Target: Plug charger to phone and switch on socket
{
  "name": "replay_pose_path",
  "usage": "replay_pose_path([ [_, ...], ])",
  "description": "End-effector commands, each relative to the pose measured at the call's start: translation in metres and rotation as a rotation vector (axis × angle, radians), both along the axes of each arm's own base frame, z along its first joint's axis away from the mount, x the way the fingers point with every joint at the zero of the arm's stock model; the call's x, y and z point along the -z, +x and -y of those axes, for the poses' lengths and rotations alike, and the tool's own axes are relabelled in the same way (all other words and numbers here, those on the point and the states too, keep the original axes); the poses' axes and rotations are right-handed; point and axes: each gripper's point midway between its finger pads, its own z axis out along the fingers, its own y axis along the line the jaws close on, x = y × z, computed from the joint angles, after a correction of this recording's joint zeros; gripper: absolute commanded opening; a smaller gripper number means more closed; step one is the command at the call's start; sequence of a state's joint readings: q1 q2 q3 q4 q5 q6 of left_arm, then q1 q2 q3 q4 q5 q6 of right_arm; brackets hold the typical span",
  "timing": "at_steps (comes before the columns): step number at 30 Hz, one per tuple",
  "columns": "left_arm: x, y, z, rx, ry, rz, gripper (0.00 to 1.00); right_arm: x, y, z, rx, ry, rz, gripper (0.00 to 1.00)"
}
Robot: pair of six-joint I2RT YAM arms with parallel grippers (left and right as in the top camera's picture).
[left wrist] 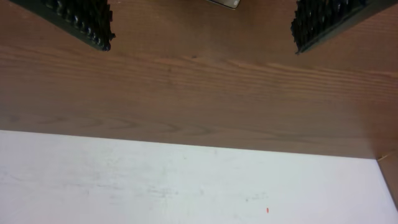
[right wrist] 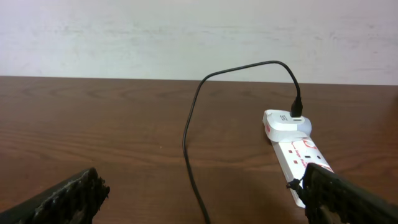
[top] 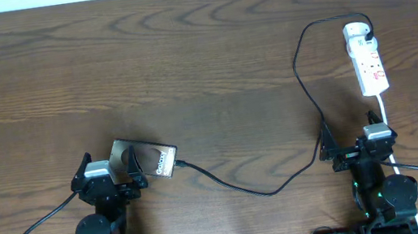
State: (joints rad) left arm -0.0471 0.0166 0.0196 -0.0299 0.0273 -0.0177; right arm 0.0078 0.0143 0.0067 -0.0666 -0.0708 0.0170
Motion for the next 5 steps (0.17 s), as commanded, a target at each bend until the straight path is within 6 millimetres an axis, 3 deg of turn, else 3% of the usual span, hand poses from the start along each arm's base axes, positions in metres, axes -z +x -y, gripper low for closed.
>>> replay_pose_path([
  [1, 0.0165, -0.0012, -0.0018, -0.009, 0.021, -0.051, 0.90, -0.0004, -0.0004, 0.0001, 0.003, -0.007, 0.004, 0.99],
  [5, 0.0165, -0.0012, -0.0018, -0.009, 0.021, -0.051, 0.90, -0.0005, -0.0004, 0.0001, 0.003, -0.007, 0.004, 0.99],
])
